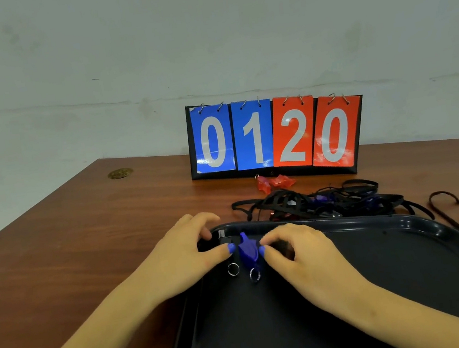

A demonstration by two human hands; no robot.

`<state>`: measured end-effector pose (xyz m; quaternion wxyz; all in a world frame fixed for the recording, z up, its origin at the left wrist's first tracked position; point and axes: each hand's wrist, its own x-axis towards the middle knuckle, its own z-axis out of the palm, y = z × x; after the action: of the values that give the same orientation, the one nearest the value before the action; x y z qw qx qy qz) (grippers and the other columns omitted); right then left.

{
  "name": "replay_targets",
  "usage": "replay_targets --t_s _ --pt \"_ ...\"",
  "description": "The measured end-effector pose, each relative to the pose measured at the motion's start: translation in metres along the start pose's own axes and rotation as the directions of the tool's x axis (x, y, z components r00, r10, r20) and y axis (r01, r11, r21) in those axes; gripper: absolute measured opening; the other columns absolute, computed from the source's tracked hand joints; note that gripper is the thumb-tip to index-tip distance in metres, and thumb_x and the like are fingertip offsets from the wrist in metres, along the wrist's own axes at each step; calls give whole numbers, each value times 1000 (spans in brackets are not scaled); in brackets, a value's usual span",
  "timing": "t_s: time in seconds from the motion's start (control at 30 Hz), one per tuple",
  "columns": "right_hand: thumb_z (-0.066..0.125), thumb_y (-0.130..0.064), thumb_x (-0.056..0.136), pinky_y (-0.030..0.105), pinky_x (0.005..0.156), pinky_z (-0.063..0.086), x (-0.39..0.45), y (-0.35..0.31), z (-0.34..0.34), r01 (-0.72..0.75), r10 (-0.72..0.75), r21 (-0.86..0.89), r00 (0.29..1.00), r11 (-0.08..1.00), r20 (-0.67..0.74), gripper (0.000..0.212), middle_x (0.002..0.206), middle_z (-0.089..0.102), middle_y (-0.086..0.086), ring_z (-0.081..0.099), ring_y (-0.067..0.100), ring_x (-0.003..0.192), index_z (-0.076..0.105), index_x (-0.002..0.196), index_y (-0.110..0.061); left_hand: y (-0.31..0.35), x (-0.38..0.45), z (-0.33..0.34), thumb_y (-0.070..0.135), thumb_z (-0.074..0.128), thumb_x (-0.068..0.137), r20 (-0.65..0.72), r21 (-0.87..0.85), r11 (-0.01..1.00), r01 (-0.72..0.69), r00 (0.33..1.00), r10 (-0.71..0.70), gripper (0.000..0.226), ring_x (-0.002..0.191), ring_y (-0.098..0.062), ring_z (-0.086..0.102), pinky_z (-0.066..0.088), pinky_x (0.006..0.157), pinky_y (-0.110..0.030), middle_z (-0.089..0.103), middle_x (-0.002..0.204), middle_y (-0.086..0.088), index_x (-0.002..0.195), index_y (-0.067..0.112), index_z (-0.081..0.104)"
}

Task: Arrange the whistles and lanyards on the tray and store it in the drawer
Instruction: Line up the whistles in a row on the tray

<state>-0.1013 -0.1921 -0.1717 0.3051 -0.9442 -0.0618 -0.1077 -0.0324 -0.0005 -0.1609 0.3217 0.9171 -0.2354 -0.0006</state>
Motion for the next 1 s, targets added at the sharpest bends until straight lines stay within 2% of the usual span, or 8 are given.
replay_targets --t_s 0.1,0.23,0.37,0.43,0.57,0.77,0.83,1.0 --pt "51 -40 89 13 66 36 -2 -3 0 1 -1 20 1000 1000 -21 15 95 51 -21 44 -4 76 45 102 -37 -2 1 -6 39 58 85 -76 -23 1000 16 997 -18 42 84 -1 52 41 76 -18 49 97 16 124 37 43" --pt "51 -48 87 13 82 38 -4 -5 1 177 -168 -150 983 973 73 40 121 43 -29 38 -6 100 41 125 -45 -7 2 -11 37 57 86 -100 -33 999 -31 995 27 30 93 -5 54 44 91 -29 51 102 18 115 42 50" --pt "49 -50 88 7 72 32 -2 -4 2 165 -155 -201 986 966 65 46 125 43 -27 32 -6 93 38 132 -44 -7 0 -9 49 51 87 57 50 991 -122 991 119 44 117 0 40 34 103 -27 45 125 20 129 38 46" --pt "48 -51 88 6 69 31 0 -3 4 168 -159 -217 985 962 62 47 125 43 -27 32 -5 92 38 133 -44 -5 -1 -7 66 36 75 96 136 978 -161 984 148 62 120 -1 37 34 104 -32 42 129 21 130 39 43" --pt "47 -53 88 12 76 36 2 -5 5 170 -156 -229 985 959 77 47 129 42 -28 34 -4 98 37 133 -45 -2 -3 -5 72 21 64 134 213 963 -167 981 141 79 120 -1 34 33 104 -31 38 131 23 132 38 41" --pt "46 -53 88 12 75 36 4 -7 5 160 -141 -239 985 958 95 48 131 42 -27 32 -5 97 36 134 -46 2 -5 -5 49 42 90 150 249 953 -174 979 139 49 121 -1 33 32 105 -30 36 136 20 137 35 37" --pt "47 -53 88 11 72 33 4 -6 5 161 -140 -246 985 956 100 49 131 42 -27 32 -4 98 36 135 -45 2 -5 -4 43 44 92 146 261 949 -178 979 144 47 122 -1 33 32 105 -29 36 137 19 137 33 37" --pt "46 -52 89 15 83 34 3 -5 4 162 -141 -255 985 953 100 51 132 42 -25 36 -1 117 35 138 -42 1 -3 -3 40 44 93 135 287 936 -203 976 170 45 123 1 31 29 105 -25 39 135 20 137 32 39"
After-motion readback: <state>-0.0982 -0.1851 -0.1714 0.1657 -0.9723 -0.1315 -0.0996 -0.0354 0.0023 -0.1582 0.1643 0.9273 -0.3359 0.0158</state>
